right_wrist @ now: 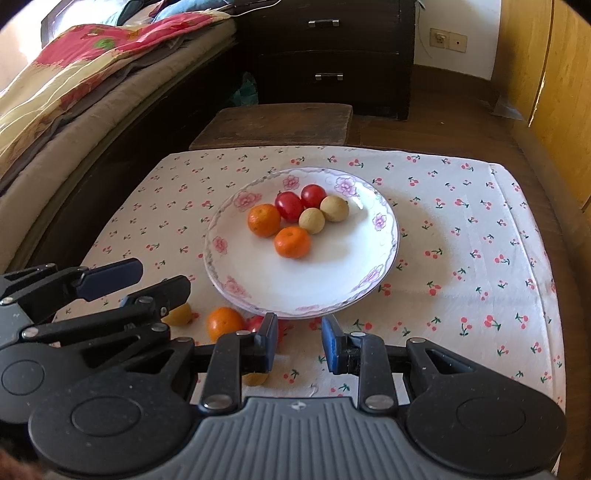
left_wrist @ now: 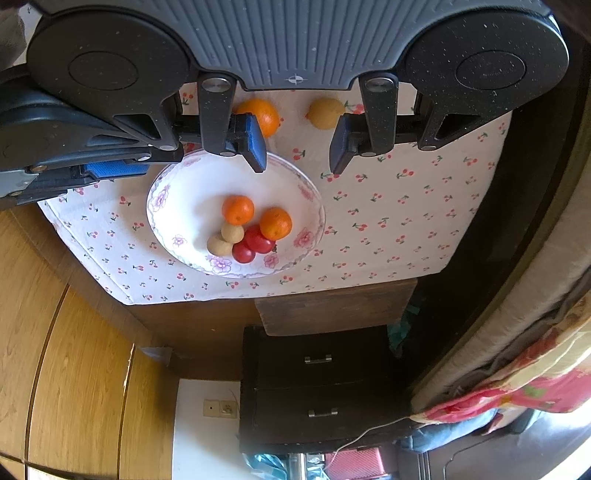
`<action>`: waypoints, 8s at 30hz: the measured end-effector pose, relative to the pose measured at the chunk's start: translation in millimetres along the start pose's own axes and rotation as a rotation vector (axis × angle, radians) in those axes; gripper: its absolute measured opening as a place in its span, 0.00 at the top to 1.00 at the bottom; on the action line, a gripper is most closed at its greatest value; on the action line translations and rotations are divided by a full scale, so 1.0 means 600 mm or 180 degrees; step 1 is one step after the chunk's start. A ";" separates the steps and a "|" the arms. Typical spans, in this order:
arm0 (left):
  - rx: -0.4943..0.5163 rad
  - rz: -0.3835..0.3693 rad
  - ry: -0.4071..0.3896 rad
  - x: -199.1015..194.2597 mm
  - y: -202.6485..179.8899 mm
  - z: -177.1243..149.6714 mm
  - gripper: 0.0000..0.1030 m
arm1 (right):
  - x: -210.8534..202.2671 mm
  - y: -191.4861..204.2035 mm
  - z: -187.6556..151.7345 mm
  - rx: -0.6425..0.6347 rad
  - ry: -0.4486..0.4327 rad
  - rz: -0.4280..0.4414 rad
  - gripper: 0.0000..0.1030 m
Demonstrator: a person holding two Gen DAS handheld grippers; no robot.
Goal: Organize fruits
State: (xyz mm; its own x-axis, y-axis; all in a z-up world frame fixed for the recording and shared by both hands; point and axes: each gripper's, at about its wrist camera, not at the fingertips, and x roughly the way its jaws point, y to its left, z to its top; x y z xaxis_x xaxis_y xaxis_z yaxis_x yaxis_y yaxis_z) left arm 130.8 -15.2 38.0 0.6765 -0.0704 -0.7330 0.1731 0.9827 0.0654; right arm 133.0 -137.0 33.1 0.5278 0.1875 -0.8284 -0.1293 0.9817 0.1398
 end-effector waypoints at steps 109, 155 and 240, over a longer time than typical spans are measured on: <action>-0.0501 -0.0293 0.0613 0.076 0.075 -0.061 0.63 | 0.083 0.033 -0.033 0.0041 0.0417 0.0235 0.74; 0.0133 -0.0093 0.0227 -0.004 -0.008 -0.061 0.63 | -0.018 0.015 -0.050 -0.0107 0.0095 0.0019 0.74; -0.0119 -0.0160 0.0297 0.111 -0.011 0.041 0.64 | 0.068 -0.051 0.057 0.0200 0.0047 0.0104 0.73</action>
State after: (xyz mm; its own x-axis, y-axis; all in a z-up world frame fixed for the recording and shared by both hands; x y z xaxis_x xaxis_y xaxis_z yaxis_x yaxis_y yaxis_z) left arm 192.5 -30.5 5.3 0.5979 -0.1053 -0.7947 0.1771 0.9842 0.0028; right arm 187.1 -158.5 13.6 0.5117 0.2194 -0.8307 -0.0930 0.9753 0.2003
